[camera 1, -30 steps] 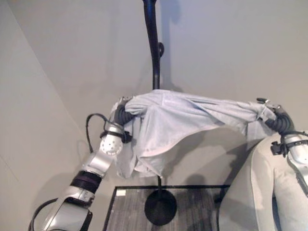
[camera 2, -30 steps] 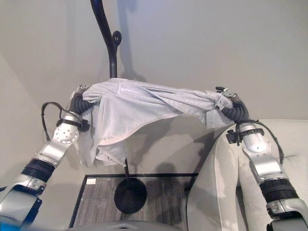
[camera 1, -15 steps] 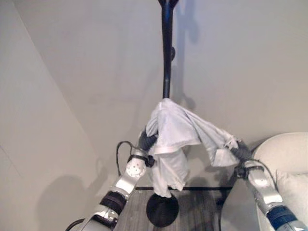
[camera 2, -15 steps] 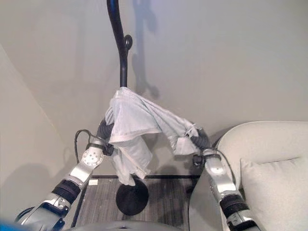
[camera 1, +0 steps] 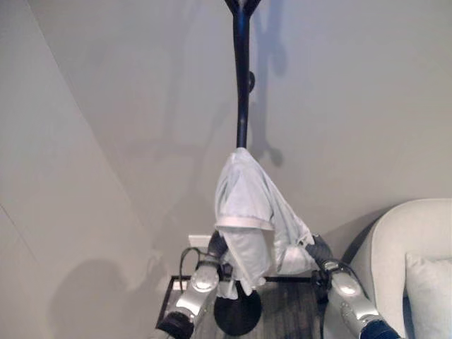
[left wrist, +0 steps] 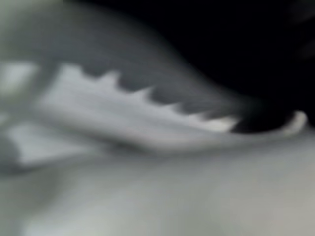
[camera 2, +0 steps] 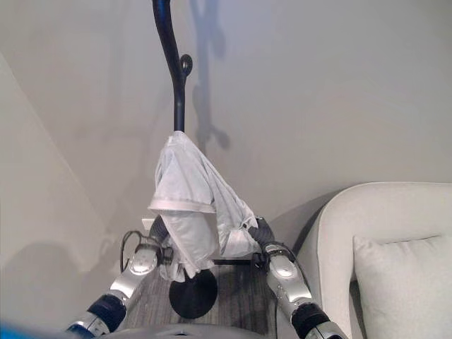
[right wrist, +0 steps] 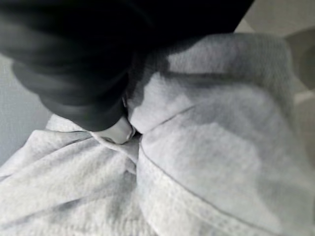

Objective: Hang the clothes on the sofa on the clothes rack.

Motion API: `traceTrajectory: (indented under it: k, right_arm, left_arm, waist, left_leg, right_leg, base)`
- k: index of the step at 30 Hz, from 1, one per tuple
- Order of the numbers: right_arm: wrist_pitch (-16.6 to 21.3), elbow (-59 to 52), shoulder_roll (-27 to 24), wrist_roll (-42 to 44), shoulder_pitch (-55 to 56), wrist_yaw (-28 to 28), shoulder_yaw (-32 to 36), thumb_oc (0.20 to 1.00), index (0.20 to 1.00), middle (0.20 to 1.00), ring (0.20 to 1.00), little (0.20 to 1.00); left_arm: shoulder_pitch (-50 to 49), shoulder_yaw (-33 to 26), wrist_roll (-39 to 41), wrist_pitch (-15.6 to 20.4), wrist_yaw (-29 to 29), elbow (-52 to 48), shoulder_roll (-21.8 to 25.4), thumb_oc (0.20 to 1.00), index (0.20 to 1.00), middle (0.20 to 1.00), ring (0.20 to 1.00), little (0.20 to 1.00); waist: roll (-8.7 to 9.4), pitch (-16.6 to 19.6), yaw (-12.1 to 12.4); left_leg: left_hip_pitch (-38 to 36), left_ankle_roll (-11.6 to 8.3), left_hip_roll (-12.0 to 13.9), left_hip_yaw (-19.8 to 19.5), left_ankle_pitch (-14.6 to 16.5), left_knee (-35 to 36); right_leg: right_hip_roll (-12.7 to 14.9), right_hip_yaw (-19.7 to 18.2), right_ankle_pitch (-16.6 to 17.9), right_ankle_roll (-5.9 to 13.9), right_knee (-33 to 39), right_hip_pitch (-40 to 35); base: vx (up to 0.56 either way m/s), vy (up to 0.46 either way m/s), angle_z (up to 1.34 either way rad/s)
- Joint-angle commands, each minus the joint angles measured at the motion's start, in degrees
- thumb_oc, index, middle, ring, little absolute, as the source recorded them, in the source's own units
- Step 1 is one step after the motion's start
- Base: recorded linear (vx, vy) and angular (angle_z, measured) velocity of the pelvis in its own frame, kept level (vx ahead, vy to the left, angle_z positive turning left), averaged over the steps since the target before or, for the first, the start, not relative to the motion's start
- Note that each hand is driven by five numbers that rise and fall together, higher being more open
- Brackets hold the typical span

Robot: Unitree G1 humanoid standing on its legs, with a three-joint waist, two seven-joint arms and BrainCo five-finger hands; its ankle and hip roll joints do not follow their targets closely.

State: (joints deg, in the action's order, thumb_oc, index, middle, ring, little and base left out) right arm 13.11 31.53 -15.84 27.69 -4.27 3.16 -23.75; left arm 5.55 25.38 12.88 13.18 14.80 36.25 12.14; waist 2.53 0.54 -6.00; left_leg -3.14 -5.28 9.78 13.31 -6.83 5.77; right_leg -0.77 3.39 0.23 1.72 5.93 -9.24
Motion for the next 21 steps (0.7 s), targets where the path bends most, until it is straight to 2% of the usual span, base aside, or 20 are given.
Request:
traceTrajectory:
  k: [1, 2, 5, 17, 21]
  right_arm:
    - [0.75, 2.18, -2.16, 0.91, -1.02, 1.74, 2.24, 0.200, 0.200, 0.200, 0.200, 0.200]
    - [0.58, 2.65, -2.10, 0.57, -0.96, 1.93, 2.09, 0.200, 0.200, 0.200, 0.200, 0.200]
    - [-0.02, 4.25, -1.81, 0.58, -1.41, 2.28, 1.68, 1.000, 1.000, 1.000, 1.000, 1.000]
    - [-1.20, 12.17, 0.08, 5.24, -1.16, 2.12, 2.86, 1.000, 1.000, 1.000, 1.000, 1.000]
    - [-1.28, 16.47, 1.29, 7.18, -0.43, 2.27, 4.40, 1.000, 1.000, 1.000, 1.000, 1.000]
  left_arm:
    - [1.96, 1.93, 0.60, 0.93, -0.40, 4.16, -1.95, 1.000, 1.000, 1.000, 1.000, 1.000]
    - [1.62, 1.77, 0.58, 0.81, -0.32, 4.90, -2.17, 1.000, 1.000, 1.000, 1.000, 1.000]
    - [1.06, 1.40, 1.64, 0.43, -0.22, 8.21, -3.19, 1.000, 1.000, 1.000, 1.000, 1.000]
    - [-0.99, -3.89, 6.61, -0.73, -0.78, 25.74, -7.39, 1.000, 1.000, 1.000, 1.000, 1.000]
    - [-1.61, -5.76, 8.75, -0.60, -1.38, 28.74, -8.13, 1.000, 1.000, 1.000, 1.000, 1.000]
  waist:
    - [-1.92, -0.79, -0.13]
    - [-1.90, -0.77, -0.04]
    - [-1.75, -0.75, 0.25]
    - [-1.20, -0.44, 0.86]
    - [-1.15, -0.29, 0.87]
  left_leg:
    - [-0.03, -4.38, 6.25, 1.20, -1.72, -0.77]
    - [0.00, -4.35, 6.20, 1.15, -1.68, -0.77]
    - [0.13, -4.27, 6.08, 0.99, -1.56, -0.77]
    - [0.08, -4.15, 5.65, 1.86, -1.04, -0.77]
    - [-0.17, -4.07, 5.54, 2.28, -0.79, -0.77]
  right_leg:
    - [-1.07, 1.19, -3.51, -0.08, -1.04, 1.41]
    - [-1.01, 1.20, -3.47, -0.04, -1.04, 1.42]
    - [-0.85, 1.25, -3.32, 0.09, -1.03, 1.63]
    - [-0.17, 1.42, -2.76, 0.64, -0.93, 1.80]
    - [0.15, 1.43, -2.70, 0.87, -0.93, 1.69]
  base:
    - [0.00, 0.000, 0.00]
    - [0.00, 0.000, 0.00]
    - [0.00, 0.000, 0.00]
    - [0.00, 0.001, 0.00]
    - [0.00, 0.000, 0.00]
